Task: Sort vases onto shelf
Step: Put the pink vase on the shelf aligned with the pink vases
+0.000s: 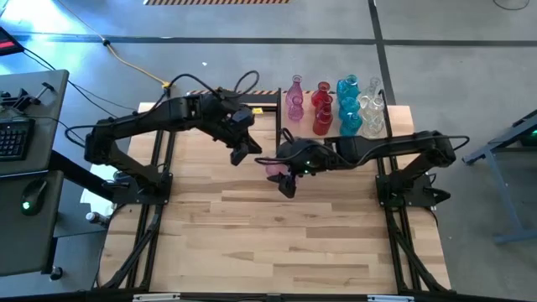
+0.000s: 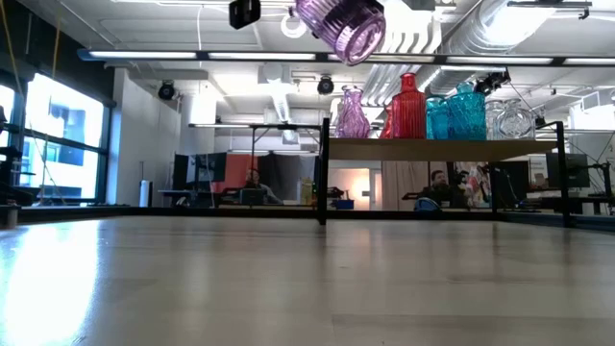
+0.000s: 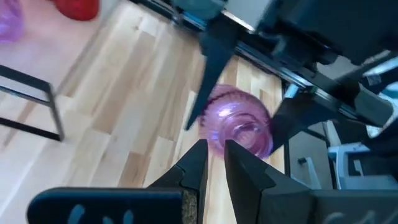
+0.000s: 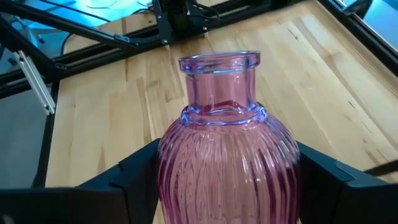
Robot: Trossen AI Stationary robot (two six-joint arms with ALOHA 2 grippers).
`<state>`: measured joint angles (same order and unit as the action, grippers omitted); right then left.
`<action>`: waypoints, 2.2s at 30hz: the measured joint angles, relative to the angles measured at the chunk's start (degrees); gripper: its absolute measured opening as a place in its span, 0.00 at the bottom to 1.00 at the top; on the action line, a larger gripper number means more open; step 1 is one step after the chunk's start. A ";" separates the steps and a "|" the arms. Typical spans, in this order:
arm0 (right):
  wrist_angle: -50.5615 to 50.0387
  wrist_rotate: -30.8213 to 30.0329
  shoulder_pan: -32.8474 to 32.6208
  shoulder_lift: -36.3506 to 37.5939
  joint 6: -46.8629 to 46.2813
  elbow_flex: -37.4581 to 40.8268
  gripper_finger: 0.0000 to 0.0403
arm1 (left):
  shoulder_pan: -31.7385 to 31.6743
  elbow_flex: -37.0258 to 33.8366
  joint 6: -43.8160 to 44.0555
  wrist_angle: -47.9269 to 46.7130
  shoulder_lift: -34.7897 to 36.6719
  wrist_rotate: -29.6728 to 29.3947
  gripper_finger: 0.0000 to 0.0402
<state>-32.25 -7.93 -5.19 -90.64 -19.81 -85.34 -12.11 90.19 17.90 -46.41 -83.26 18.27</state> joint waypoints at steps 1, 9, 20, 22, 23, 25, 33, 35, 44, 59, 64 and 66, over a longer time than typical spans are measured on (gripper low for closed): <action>-0.49 -0.15 0.00 0.43 -0.47 0.00 0.65 | -0.38 0.00 0.05 0.09 0.26 -0.08 0.11; -1.64 -2.58 0.00 3.98 -1.21 0.00 0.64 | -3.39 0.02 0.43 -0.09 2.05 -0.08 0.11; -1.91 -6.17 0.00 14.13 4.31 0.00 0.64 | -4.14 0.07 0.43 -0.23 2.53 0.13 0.11; -2.14 -7.00 0.00 16.08 5.90 0.00 0.64 | -4.14 0.07 0.45 -0.28 2.51 0.11 0.11; -2.20 -7.29 0.00 17.02 6.70 0.00 0.64 | -4.14 0.07 0.45 -0.26 2.51 0.10 0.11; -2.43 -8.21 0.00 18.84 8.15 0.00 0.64 | -4.14 0.07 0.45 -0.20 2.51 0.10 0.11; -7.30 -11.65 0.00 25.36 12.49 -0.04 0.64 | -4.14 0.07 0.50 -0.20 2.51 0.06 0.11; -9.87 -13.39 0.00 26.89 12.59 -0.07 0.64 | -4.14 0.07 0.58 -0.20 2.51 -0.08 0.11; -18.40 -14.61 0.01 30.99 10.84 -0.07 0.64 | -4.14 0.04 3.03 0.00 2.49 -0.91 0.11; -26.34 -16.68 0.00 34.23 10.86 -0.07 0.64 | -4.14 0.02 4.18 0.00 2.47 -0.95 0.11; -29.53 -18.08 0.01 36.39 10.07 -0.07 0.64 | -4.14 0.02 4.27 0.00 2.46 -0.95 0.11; -30.95 -18.57 0.00 37.58 9.48 -0.07 0.64 | -4.14 0.02 4.27 0.00 2.45 -0.97 0.11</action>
<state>-63.20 -26.50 -5.19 -53.06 -10.33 -85.41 -16.25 90.21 22.17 -46.41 -80.82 17.30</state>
